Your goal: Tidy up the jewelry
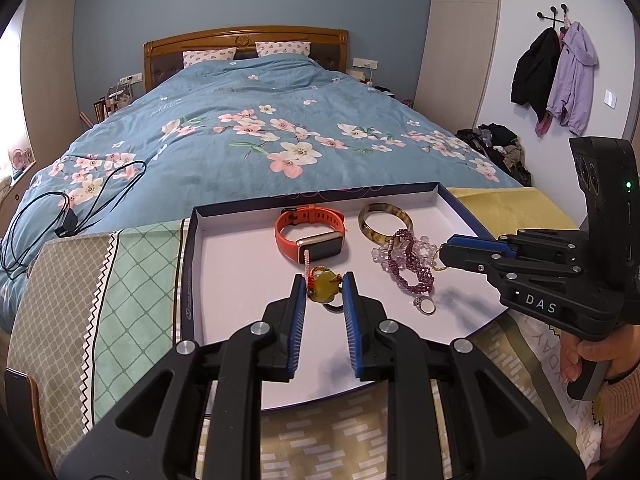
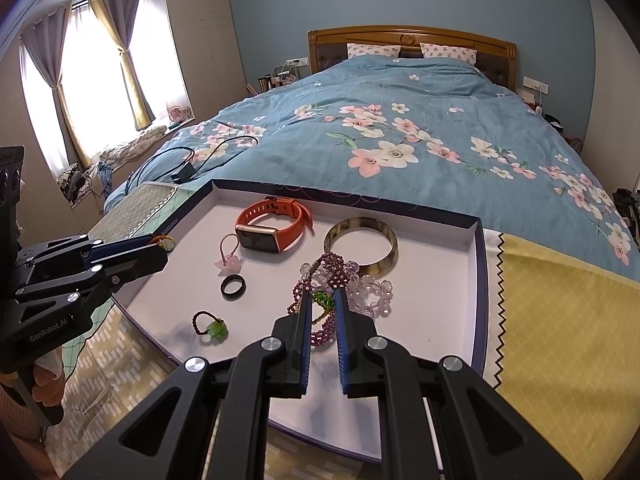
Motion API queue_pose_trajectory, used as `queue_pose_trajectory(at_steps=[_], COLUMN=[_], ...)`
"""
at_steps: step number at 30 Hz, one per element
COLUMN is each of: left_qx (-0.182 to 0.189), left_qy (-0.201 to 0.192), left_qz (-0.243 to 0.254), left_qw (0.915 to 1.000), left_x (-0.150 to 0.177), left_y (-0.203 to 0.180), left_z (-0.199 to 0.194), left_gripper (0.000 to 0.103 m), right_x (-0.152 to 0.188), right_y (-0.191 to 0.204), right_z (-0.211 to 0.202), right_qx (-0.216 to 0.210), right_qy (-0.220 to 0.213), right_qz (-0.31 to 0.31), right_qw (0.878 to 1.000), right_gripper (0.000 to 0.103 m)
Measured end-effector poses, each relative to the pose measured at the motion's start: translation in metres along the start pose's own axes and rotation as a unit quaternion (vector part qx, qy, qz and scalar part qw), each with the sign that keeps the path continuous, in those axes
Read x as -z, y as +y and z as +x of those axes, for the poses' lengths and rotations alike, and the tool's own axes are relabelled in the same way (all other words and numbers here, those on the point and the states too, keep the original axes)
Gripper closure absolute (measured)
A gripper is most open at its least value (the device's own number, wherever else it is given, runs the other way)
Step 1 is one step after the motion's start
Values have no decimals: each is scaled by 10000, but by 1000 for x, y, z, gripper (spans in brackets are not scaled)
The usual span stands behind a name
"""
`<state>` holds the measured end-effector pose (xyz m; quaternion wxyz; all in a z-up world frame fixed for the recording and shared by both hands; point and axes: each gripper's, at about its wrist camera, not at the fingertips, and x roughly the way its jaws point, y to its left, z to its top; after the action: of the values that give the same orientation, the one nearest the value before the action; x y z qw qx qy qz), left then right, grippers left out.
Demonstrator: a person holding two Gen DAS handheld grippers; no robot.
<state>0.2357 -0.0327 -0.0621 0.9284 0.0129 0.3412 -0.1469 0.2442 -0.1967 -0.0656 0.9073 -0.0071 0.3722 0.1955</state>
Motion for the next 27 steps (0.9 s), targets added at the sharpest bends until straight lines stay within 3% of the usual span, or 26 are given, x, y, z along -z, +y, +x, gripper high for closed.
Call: queue_pose_trajectory(at_steps=[27], left_qx=[18], left_qy=[331], left_qz=[-91], left_qw=[9994], left_x=[-1], left_y=[2], left_z=[27], left_gripper=[84], right_x=[-3], right_y=[-5], right_z=[23], right_qx=[87], right_qy=[298], right_qz=[53], right_qw=[9995], right_gripper=[93])
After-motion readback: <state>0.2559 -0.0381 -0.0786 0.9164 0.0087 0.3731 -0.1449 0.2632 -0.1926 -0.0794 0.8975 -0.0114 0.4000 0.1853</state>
